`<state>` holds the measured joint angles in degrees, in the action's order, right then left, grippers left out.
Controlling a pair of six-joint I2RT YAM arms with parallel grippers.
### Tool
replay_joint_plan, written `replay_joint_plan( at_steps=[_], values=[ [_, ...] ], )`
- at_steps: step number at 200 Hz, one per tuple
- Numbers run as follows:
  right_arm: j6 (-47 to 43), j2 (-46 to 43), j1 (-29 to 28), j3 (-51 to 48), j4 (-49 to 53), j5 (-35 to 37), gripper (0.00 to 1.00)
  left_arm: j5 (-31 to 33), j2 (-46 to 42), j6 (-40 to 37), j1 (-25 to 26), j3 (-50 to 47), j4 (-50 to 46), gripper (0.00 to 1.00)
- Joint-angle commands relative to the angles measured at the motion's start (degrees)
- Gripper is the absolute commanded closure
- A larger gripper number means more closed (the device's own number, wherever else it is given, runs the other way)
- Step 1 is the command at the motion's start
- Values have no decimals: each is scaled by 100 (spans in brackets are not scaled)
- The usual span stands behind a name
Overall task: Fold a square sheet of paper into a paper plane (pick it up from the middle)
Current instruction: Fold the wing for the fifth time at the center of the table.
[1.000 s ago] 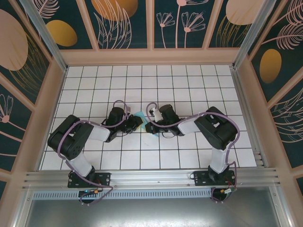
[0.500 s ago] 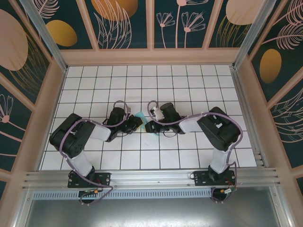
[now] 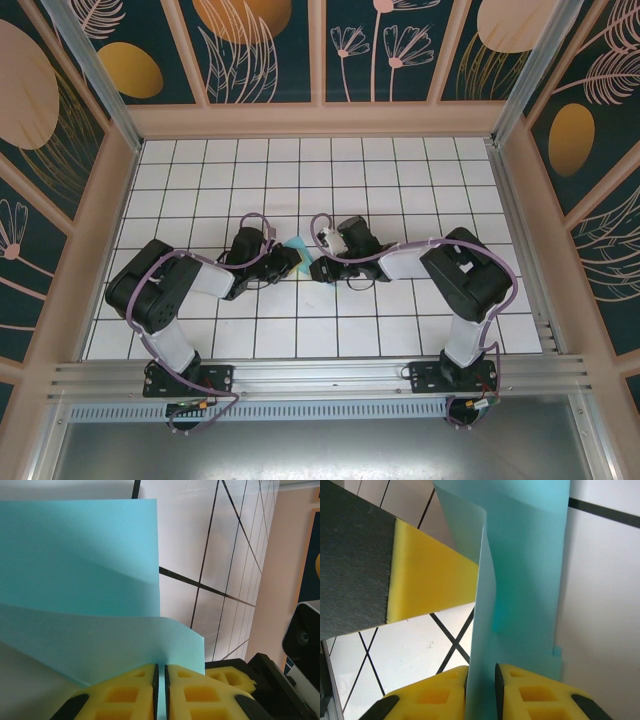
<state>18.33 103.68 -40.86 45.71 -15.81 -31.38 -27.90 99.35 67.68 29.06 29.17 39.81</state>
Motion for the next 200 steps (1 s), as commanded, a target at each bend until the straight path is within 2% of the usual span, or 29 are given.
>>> replay_joint_plan(
  at_steps=[1, 68, 112, 139, 168, 188, 200],
  values=[
    [8, 128, -18, 92, 105, -74, 83, 8, 22, -106, 30, 50, -48, 84],
    [216, 420, 8, 28, 105, -158, 85, 19, -82, -132, 29, -21, -70, 84],
    [198, -129, 26, 70, 250, -148, 74, 19, -66, -156, 23, 4, -116, 84],
    [140, -263, 17, 133, 441, -117, 71, -2, -56, -155, 28, 7, -107, 84],
    [144, -223, 17, 155, 535, -84, 73, -19, -56, -164, 30, 1, -96, 84],
    [154, -184, 8, 161, 530, -105, 79, -26, -64, -165, 29, -7, -89, 84],
    [175, -140, -5, 136, 519, -110, 86, -29, -61, -165, 30, -16, -88, 84]
  ],
)
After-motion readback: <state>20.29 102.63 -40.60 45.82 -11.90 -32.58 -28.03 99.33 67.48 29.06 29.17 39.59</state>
